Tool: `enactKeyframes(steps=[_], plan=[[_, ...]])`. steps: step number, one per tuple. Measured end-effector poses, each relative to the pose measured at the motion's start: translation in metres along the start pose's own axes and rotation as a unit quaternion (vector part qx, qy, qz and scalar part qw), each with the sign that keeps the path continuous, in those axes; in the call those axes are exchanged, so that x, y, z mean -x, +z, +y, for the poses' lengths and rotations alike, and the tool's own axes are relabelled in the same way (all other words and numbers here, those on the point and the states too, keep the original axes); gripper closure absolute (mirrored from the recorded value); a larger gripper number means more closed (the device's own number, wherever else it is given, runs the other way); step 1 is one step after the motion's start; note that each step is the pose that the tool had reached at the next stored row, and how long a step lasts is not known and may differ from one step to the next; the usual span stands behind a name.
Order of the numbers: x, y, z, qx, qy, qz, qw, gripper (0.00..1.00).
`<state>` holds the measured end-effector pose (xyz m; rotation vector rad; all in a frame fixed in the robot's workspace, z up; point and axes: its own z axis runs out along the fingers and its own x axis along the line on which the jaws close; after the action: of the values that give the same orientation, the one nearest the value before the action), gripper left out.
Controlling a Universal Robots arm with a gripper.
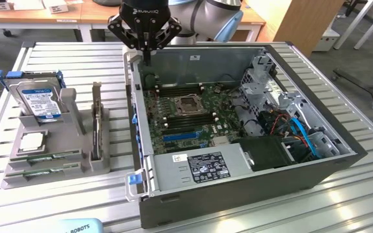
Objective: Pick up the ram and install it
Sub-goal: 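Reach for the ram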
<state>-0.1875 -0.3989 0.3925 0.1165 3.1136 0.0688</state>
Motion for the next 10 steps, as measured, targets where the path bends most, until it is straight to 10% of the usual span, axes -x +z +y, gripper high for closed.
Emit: enactKeyframes(steps=[10], plan=[[-0.016,0.0,-0.0012,0.0,0.0,0.0,1.0,0.9]])
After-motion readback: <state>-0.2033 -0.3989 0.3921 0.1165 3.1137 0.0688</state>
